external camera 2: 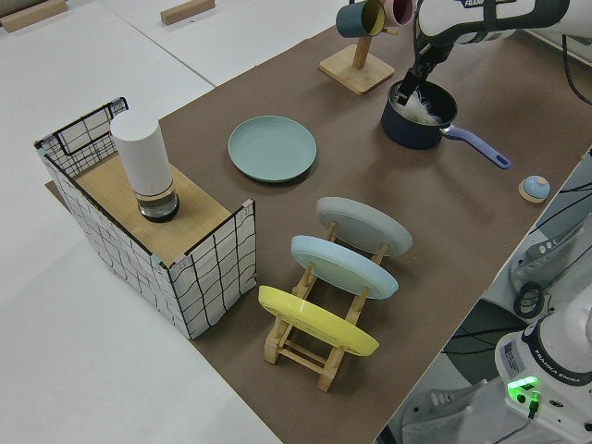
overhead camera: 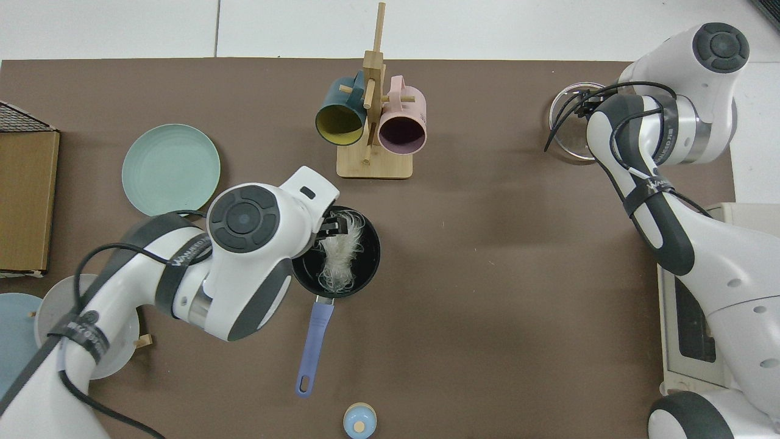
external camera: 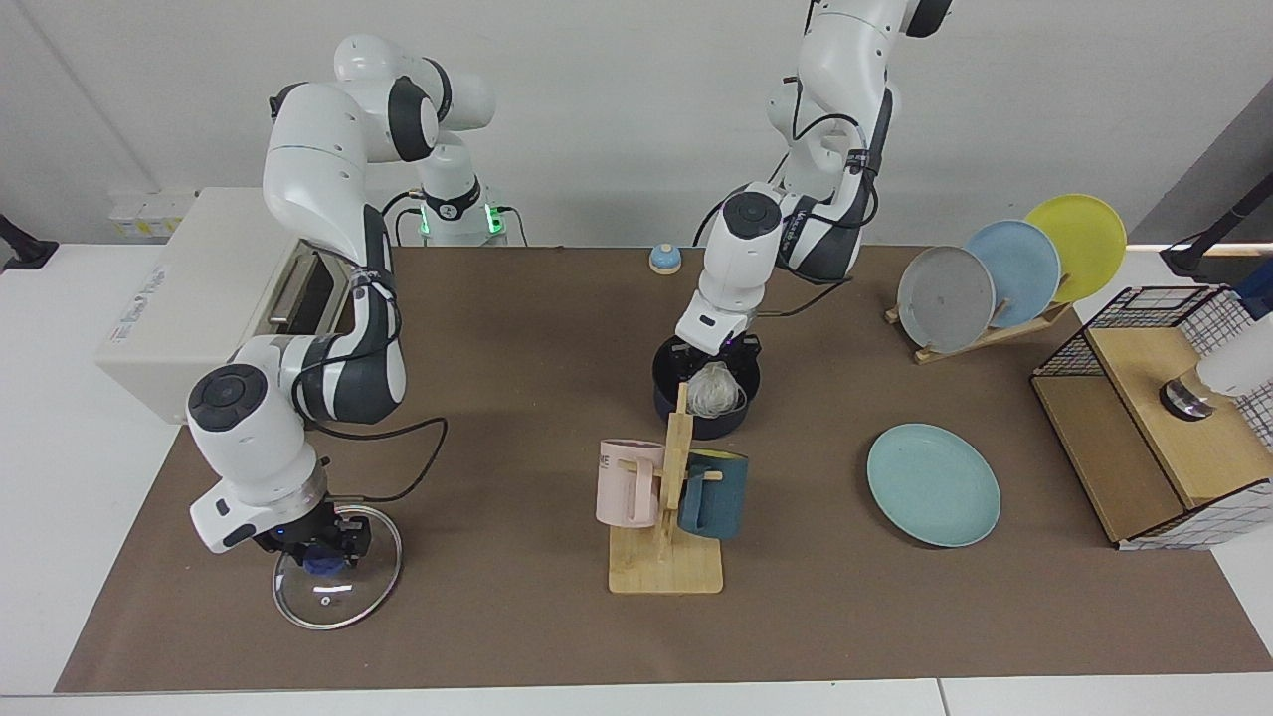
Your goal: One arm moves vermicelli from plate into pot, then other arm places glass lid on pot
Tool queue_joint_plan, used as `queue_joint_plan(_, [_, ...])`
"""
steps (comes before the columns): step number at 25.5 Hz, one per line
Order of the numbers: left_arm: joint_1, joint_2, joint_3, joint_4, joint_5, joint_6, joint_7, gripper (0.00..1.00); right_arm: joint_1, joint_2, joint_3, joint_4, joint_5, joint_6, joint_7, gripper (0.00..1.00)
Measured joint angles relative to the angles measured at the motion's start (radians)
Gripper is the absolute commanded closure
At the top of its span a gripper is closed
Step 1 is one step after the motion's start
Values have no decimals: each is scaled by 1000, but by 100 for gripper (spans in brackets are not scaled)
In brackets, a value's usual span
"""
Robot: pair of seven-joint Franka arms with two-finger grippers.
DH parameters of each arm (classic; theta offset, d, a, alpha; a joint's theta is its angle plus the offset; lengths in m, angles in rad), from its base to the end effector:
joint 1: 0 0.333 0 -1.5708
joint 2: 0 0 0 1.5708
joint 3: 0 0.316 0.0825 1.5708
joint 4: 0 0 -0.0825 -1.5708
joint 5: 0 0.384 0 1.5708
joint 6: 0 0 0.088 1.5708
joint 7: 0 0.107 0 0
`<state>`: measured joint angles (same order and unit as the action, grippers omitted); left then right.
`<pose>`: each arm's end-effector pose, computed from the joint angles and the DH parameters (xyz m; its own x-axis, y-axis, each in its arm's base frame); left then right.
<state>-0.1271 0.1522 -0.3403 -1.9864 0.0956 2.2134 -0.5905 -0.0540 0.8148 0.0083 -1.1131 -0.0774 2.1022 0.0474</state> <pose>0.5332 -0.2593 0.4007 0.9934 0.0754 0.0865 0.0738 -0.9970 0.0214 0.7793 -0.0414 0.3428 0.9829 -0.0567 0.1752 -0.0678 -0.9960 0.0582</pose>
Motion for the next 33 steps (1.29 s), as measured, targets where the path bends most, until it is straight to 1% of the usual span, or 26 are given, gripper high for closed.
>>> queue_joint_plan(3, [1, -27, 84, 20, 0, -45, 120, 0, 8, -30, 1, 0, 0, -26, 0, 100])
queue_joint_plan(5, [2, -40, 153, 26, 0, -58, 228, 0, 20, -62, 4, 0, 0, -69, 0, 100])
queue_joint_plan(9, [6, -43, 260, 26, -15, -62, 411, 0, 56, -130, 8, 0, 1, -168, 15, 100])
queue_joint_plan(14, [8, -43, 387, 26, -48, -62, 614, 0, 140, -233, 9, -9, 2, -315, 126, 100])
queue_joint_plan(17, [12, -43, 440, 34, -56, -62, 692, 0, 206, -311, 10, -54, 2, -375, 215, 100])
queue_joint_plan(19, [16, -44, 457, 51, -57, -69, 714, 0, 251, -368, 10, -105, 2, -390, 280, 100])
queue_joint_plan(21, [19, -45, 465, 81, -57, -104, 721, 0, 304, -427, 11, -170, 1, -396, 353, 100])
queue_joint_plan(25, [18, -63, 465, 179, -57, -241, 722, 0, 445, -527, 13, -302, 1, -388, 542, 100])
queue_joint_plan(29, [18, -100, 466, 257, -57, -359, 721, 0, 567, -553, 13, -362, -4, -353, 671, 100])
queue_joint_plan(33, [18, -142, 466, 303, -57, -450, 709, 0, 666, -528, 13, -394, -54, -272, 785, 100])
